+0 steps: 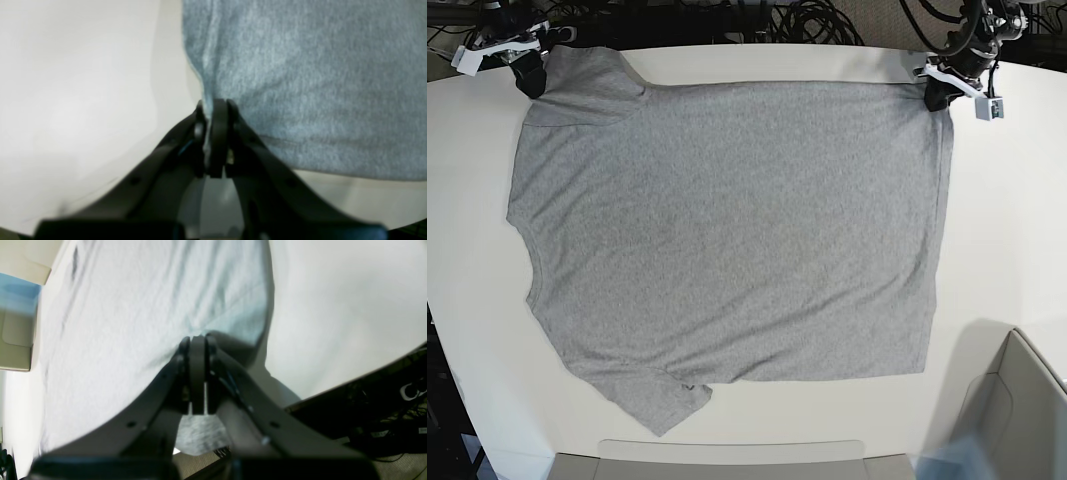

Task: Fold the T-shirt properly
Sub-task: 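Lift the collar edge with both grippers and pull it toward the hem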

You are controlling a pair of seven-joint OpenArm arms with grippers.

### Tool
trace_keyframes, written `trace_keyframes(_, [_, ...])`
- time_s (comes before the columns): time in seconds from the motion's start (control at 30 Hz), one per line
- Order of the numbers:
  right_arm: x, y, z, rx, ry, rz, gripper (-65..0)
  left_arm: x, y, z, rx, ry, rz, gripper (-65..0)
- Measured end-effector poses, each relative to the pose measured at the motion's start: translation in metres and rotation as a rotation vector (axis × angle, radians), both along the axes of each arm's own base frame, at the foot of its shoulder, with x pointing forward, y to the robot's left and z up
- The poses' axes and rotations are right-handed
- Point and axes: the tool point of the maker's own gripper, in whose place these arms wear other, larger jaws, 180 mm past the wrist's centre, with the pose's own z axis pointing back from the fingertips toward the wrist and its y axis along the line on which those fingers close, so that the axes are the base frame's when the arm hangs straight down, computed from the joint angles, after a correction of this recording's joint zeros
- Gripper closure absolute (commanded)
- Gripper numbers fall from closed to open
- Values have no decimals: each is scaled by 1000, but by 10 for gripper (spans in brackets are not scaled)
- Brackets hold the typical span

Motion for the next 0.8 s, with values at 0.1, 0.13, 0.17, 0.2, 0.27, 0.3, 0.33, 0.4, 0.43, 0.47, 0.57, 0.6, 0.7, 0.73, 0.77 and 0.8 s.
trace_keyframes(0.1, [5, 0, 3, -6, -7, 19, 0, 4, 2, 6, 19, -8, -7, 0])
trace_keyframes(0.13, [9, 0, 5, -10, -16, 27, 0, 8, 1, 10, 25, -18, -15, 0])
trace_keyframes(0.17, [13, 0, 8, -13, -30, 32, 0, 12, 0, 14, 29, -27, -24, 0])
trace_keyframes(0.2, [17, 1, 11, -12, -43, 33, 0, 16, -1, 16, 30, -35, -26, 0])
trace_keyframes(0.27, [23, 1, 13, -11, -60, 31, 0, 21, -3, 15, 22, -24, -37, 0])
trace_keyframes(0.3, [24, 2, 13, -10, -60, 34, 0, 25, -4, 16, 18, -21, -42, 0])
trace_keyframes(0.33, [24, 4, 11, -6, -42, 56, 0, 29, -4, 17, 19, -22, -40, 0])
trace_keyframes(0.4, [31, 10, 6, -2, -4, 115, 0, 35, 2, 20, 25, -26, 1, 0])
trace_keyframes(0.43, [39, 11, 9, -1, -20, 122, 0, 37, 4, 23, 30, -30, 26, 0])
trace_keyframes(0.47, [45, 12, 13, -1, -31, 131, 0, 39, 5, 27, 35, -36, 33, 0])
trace_keyframes(0.57, [55, 4, 22, -23, -37, 137, 0, 46, 5, 40, 54, -63, 45, 0])
trace_keyframes(0.6, [57, 1, 21, -28, -15, 135, 0, 48, 5, 42, 52, -70, 62, 0])
trace_keyframes(0.7, [71, 1, 30, -36, -20, 173, 0, 52, 1, 43, 34, -81, 80, 0])
trace_keyframes(0.73, [79, 0, 35, -42, -31, 185, 0, 56, 1, 42, 31, -82, 80, 0])
trace_keyframes(0.77, [86, -1, 40, -46, -40, 196, 0, 60, 2, 44, 35, -89, 87, 0])
trace_keyframes(0.8, [92, 0, 42, -46, -37, 215, 0, 63, 4, 45, 41, -96, 86, 0])
